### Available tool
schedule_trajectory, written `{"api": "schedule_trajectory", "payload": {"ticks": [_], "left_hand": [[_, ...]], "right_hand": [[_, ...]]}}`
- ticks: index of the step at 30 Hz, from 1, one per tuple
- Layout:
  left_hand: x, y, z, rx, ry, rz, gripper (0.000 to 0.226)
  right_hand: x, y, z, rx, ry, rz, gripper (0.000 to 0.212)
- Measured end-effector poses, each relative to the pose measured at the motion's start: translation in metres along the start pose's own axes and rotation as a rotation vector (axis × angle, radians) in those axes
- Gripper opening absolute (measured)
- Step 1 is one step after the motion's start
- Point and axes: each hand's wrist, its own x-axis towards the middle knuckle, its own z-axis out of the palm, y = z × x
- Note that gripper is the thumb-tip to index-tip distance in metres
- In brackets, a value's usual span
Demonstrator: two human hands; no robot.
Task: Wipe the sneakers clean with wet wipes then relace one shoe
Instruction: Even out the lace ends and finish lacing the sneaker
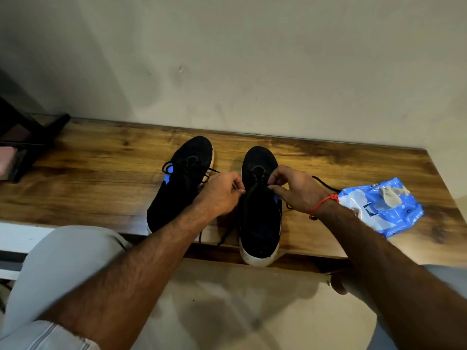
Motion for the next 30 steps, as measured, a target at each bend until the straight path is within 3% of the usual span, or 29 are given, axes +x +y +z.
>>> {"api": "schedule_trajectory", "payload": {"ticks": [3, 5, 8, 12, 15, 17, 21, 26, 30], "left_hand": [[0.002, -0.002, 0.0, 0.067, 0.043, -0.027, 0.018], [0.007, -0.005, -0.004, 0.13, 0.089, -0.071, 0.024], [0.007, -0.002, -0.007, 0.15, 0.073, -0.093, 0.024], [0.003, 0.001, -0.005, 0.086, 0.041, -0.057, 0.016], [0.002, 0.001, -0.008, -0.038, 0.007, -0.03, 0.006], [0.0, 0.007, -0.012, -0.127, -0.012, -0.059, 0.007], [-0.007, 0.029, -0.03, -0.294, -0.05, -0.065, 0.012], [-0.029, 0.056, -0.061, -0.692, -0.212, -0.105, 0.021], [-0.04, 0.089, -0.091, -1.045, -0.275, -0.086, 0.026]], "right_hand": [[0.001, 0.003, -0.001, 0.012, 0.003, -0.007, 0.008], [0.002, 0.007, -0.005, 0.013, 0.008, 0.007, 0.019], [0.003, 0.012, -0.01, 0.037, 0.032, 0.055, 0.03], [0.006, 0.016, -0.006, 0.065, 0.086, 0.08, 0.026], [0.005, 0.015, -0.006, 0.158, 0.095, 0.05, 0.015], [0.002, 0.011, -0.009, 0.294, -0.015, 0.057, 0.005], [-0.006, -0.001, -0.023, 0.32, -0.209, 0.165, 0.026], [-0.017, -0.026, -0.058, 0.706, -0.12, 0.295, 0.024], [-0.022, -0.066, -0.105, 1.01, -0.097, 0.268, 0.014]]}}
